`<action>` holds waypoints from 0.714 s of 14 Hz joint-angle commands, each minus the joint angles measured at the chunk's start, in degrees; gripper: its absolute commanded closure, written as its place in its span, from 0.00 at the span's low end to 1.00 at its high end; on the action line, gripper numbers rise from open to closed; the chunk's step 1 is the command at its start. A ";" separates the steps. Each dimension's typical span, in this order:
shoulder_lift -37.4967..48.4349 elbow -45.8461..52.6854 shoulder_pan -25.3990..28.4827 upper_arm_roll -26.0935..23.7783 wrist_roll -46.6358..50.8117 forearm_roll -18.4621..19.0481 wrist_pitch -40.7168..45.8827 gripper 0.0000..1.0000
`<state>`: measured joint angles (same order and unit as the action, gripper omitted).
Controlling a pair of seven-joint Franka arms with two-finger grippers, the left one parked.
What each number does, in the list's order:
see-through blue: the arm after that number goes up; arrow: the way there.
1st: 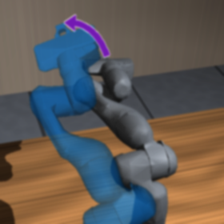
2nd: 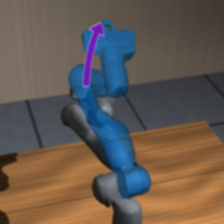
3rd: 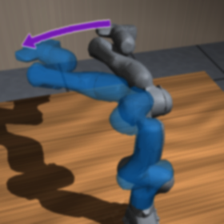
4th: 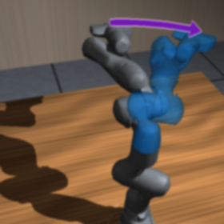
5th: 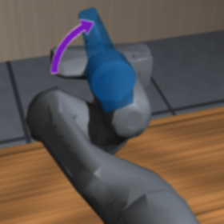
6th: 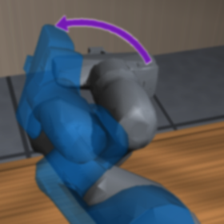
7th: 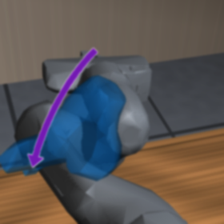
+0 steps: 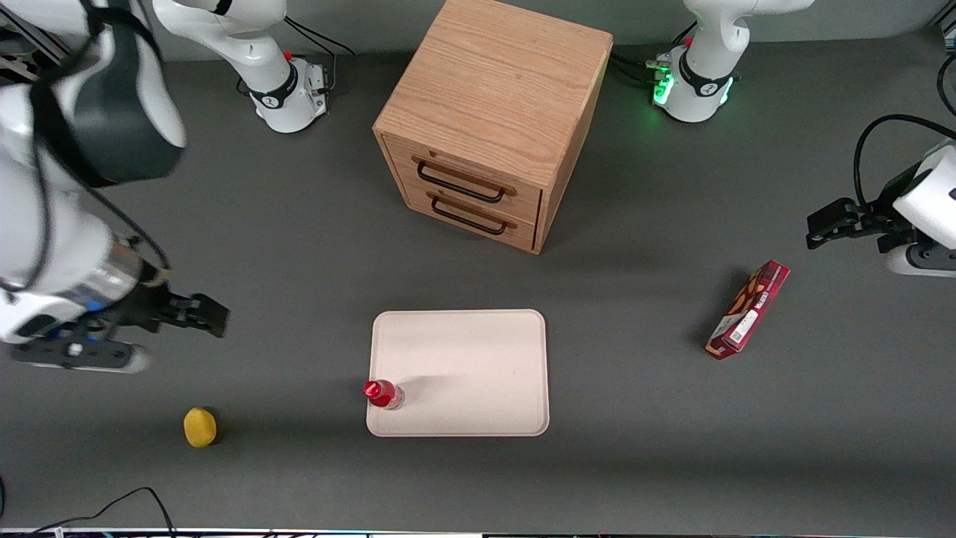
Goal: Place coke bottle on tray
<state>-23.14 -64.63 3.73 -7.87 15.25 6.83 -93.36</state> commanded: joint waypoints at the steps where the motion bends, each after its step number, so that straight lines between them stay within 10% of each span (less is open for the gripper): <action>1: 10.81 -11.80 -5.39 -0.74 -6.02 -2.78 -1.55 0.00; 10: 24.19 -21.32 -12.26 3.03 -14.91 -9.72 2.38 0.00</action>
<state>-1.74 -83.69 -9.02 -5.91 1.56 -0.33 -92.52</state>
